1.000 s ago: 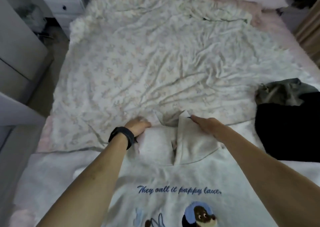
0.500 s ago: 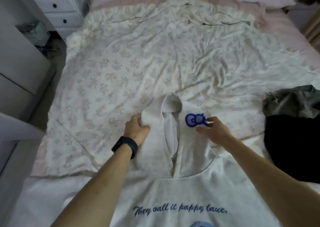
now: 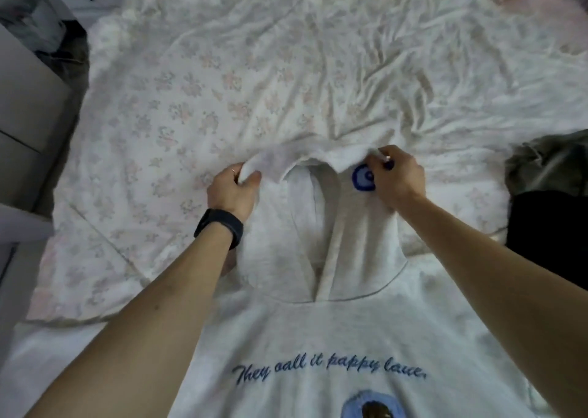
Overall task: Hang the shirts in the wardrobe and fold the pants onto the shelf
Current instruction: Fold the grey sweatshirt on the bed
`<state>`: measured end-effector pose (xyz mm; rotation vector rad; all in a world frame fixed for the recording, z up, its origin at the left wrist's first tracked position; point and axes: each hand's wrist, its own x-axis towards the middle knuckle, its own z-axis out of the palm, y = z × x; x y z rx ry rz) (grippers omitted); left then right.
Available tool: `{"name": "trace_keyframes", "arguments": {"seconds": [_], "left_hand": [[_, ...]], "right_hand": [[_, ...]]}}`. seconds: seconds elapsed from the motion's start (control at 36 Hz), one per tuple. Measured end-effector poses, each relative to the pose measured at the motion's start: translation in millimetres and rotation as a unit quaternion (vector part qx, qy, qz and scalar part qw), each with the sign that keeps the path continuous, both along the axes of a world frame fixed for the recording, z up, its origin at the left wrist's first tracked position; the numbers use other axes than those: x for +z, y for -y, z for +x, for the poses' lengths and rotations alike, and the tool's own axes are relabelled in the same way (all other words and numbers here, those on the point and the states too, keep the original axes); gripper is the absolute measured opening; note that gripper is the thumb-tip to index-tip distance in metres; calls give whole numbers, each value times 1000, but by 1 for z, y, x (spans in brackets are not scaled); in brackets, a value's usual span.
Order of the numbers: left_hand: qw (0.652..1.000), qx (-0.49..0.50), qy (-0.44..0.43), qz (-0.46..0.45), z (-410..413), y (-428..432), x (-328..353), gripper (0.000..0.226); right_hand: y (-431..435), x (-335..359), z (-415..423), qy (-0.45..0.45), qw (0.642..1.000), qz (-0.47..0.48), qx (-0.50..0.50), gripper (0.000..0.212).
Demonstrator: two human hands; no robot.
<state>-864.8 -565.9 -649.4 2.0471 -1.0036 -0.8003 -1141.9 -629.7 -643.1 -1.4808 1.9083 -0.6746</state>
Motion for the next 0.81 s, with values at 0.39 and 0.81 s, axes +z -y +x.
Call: {"name": "trace_keyframes", "arguments": {"seconds": [0.39,0.81], "left_hand": [[935,-178,269,147,33,-195,-8,47],[905,-135,363,174,31,-197,30,32]], "right_hand": [[-163,4,-100,-209,955,167,124,35],[-186,23,-90,-297,953,-10,55,28]]}}
